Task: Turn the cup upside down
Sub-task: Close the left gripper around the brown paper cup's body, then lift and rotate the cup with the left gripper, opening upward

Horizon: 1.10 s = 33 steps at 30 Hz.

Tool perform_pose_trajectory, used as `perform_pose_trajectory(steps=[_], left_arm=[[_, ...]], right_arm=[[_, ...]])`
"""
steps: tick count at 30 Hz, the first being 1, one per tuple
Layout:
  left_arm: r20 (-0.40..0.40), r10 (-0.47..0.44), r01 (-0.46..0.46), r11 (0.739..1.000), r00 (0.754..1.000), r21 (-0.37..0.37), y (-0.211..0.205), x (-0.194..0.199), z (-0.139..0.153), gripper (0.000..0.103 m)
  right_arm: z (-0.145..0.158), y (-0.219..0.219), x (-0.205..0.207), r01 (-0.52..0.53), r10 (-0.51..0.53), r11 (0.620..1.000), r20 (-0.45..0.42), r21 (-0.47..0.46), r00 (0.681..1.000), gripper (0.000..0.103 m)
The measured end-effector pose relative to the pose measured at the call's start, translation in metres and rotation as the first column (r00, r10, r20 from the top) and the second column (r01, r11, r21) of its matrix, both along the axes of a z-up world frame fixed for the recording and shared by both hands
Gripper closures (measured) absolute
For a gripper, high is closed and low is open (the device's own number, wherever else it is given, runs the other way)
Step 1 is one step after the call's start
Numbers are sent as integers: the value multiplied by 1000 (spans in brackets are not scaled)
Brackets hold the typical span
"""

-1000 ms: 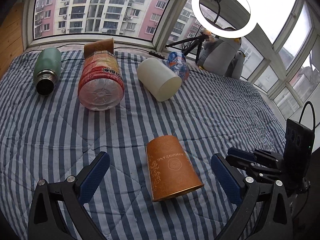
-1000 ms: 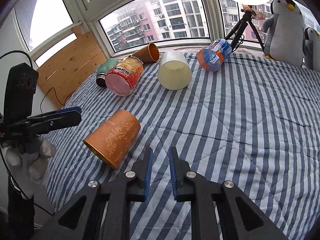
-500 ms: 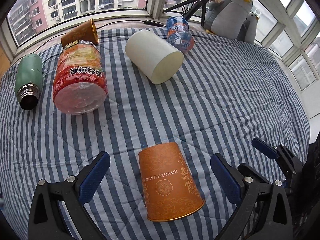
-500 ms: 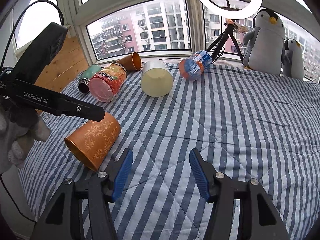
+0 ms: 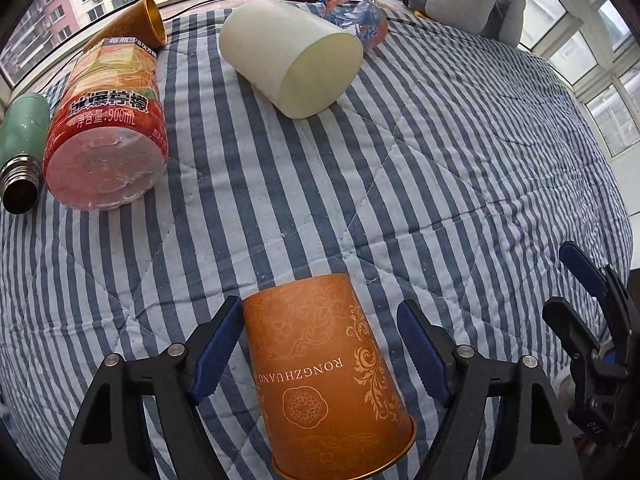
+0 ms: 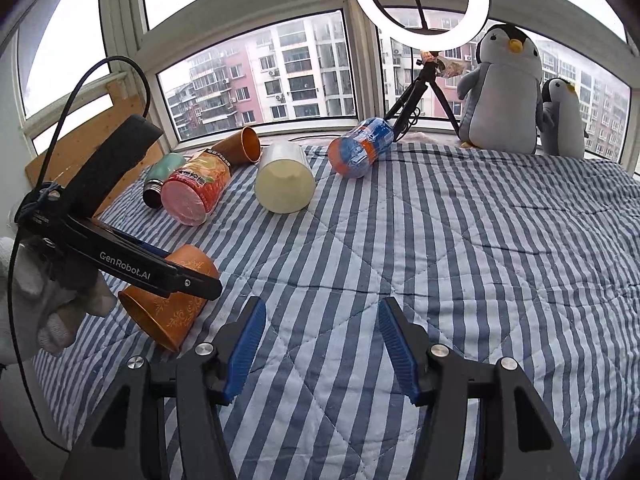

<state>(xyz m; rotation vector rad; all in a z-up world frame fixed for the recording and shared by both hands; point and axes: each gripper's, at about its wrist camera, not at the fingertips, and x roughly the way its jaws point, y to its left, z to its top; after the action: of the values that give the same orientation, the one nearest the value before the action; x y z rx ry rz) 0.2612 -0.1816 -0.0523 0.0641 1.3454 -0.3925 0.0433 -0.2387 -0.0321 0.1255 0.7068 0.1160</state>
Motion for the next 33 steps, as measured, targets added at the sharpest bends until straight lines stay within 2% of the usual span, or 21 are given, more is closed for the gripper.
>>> perform_pose_trajectory(steps=[3,4,9,12,14,17,21,24,25,28,31,33], left_arm=[[-6,-7,7,1000,1000,5,-4,1,-4,35],[-8,-14,14,1000,1000,4,-5,0,-5,41],[17,-19,20,1000,1000,-15,-4,-6,-4,42],[64,-3,6,999,998,-51,4,-12,6,42],[113,31,-19,994,993,-104,16,-16,18,42],[212,80,-36,978,974,-205,30,-25,36,42],[330,163,-60,952,930,-301,38,-28,51,42],[394,201,-78,949,897,-305,37,-25,49,42],[411,204,-81,952,889,-296,36,-22,47,42],[496,206,-90,965,844,-248,33,-19,44,42],[494,208,-84,962,845,-260,32,-20,35,42],[495,181,-75,971,850,-226,30,-23,28,42]], right_arm=[[1,-1,-1,6,-6,1000,6,-2,1000,48],[1,-2,-1,7,-7,1000,8,-4,1000,48],[1,-4,-2,11,-11,1000,9,0,1000,48],[-1,-3,-2,8,-8,1000,7,7,1000,48],[-2,-1,-2,5,-5,1000,2,9,1000,48],[-3,2,-2,1,-1,1000,1,7,1000,48],[-3,7,-2,0,0,1000,7,7,1000,48],[-3,12,-2,-1,1,1000,13,-3,1000,48],[-3,14,-2,-5,5,1000,12,0,1000,48],[-3,16,-3,-6,5,1000,13,5,1000,48],[-3,15,-4,-3,3,1000,16,14,1000,48],[-3,14,-5,-3,2,1000,16,16,1000,48]])
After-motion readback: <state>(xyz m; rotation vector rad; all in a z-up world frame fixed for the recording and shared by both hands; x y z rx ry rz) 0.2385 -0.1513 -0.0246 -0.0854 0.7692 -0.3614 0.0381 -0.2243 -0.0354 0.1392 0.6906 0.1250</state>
